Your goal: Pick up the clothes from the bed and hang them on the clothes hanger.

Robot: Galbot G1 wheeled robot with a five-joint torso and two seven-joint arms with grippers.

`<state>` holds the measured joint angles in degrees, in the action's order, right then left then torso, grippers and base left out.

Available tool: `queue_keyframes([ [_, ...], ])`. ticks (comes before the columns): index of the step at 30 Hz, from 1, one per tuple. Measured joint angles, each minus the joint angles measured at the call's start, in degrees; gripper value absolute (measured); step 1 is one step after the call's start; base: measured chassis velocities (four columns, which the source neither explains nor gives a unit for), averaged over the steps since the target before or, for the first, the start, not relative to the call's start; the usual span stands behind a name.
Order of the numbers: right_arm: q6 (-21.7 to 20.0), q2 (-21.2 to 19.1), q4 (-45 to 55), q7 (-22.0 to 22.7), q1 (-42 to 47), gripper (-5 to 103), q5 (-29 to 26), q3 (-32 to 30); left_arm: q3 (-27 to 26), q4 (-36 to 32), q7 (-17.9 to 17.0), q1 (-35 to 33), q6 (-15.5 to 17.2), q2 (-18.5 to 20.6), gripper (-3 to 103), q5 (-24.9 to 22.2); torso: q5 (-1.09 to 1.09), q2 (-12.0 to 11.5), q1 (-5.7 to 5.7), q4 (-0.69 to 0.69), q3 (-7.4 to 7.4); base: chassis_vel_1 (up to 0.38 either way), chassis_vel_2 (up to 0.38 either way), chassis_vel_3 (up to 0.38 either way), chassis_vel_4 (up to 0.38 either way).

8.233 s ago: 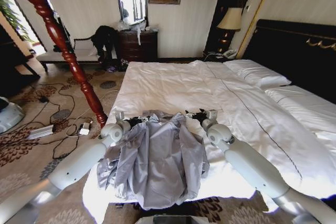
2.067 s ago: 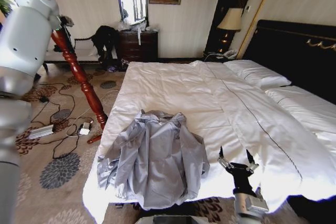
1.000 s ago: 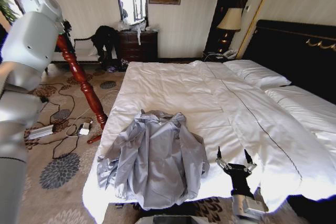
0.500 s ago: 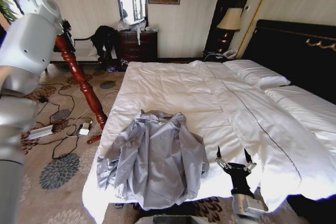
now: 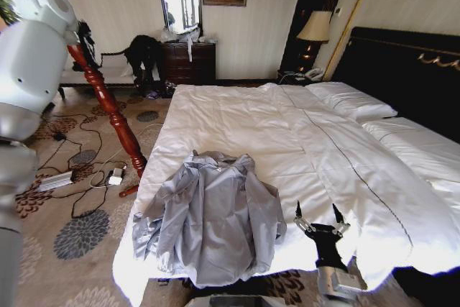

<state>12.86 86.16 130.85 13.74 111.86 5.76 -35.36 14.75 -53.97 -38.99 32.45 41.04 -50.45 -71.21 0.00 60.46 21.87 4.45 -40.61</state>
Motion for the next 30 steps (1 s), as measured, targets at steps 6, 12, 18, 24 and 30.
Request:
queue_keyframes([
  [6, 0.0, 0.0, 0.0, 0.0, -0.1, 100, 0.0, 0.1, -0.1, -6.0, 0.7, -2.0, -0.1, 2.0, 16, 0.6, 0.00, 0.0, 0.00, 0.02, 0.00, 0.000, 0.000, 0.000, 0.000],
  [12, -0.2, -0.2, 0.0, 0.0, -0.2, 100, -0.2, -0.3, -0.6, -18.2, 4.0, -8.0, -0.8, 7.6, 16, 0.1, 0.00, 0.0, 0.00, 0.02, 0.00, 0.000, 0.000, 0.000, 0.000],
  [18, -0.7, -0.8, -0.2, 0.1, -0.3, 100, -0.9, -0.5, -2.4, -29.8, 9.4, -16.5, -3.7, 13.3, 16, -1.0, 0.00, 0.0, 0.00, 0.04, 0.00, 0.000, 0.000, 0.000, 0.000],
  [24, -1.2, -2.1, -0.2, 0.2, -0.3, 100, -2.3, -1.2, -7.0, -40.5, 18.8, -29.7, -11.5, 21.4, 16, -2.8, 0.00, 0.0, 0.00, 0.01, 0.00, 0.000, 0.000, 0.000, 0.000],
  [30, -3.5, -4.3, 0.2, 1.0, 0.0, 100, -7.4, -2.0, -19.9, -48.5, 26.4, -51.2, -18.0, 25.6, 16, -3.0, -0.02, 0.0, 0.00, 0.03, 0.00, 0.000, 0.000, 0.000, 0.000],
])
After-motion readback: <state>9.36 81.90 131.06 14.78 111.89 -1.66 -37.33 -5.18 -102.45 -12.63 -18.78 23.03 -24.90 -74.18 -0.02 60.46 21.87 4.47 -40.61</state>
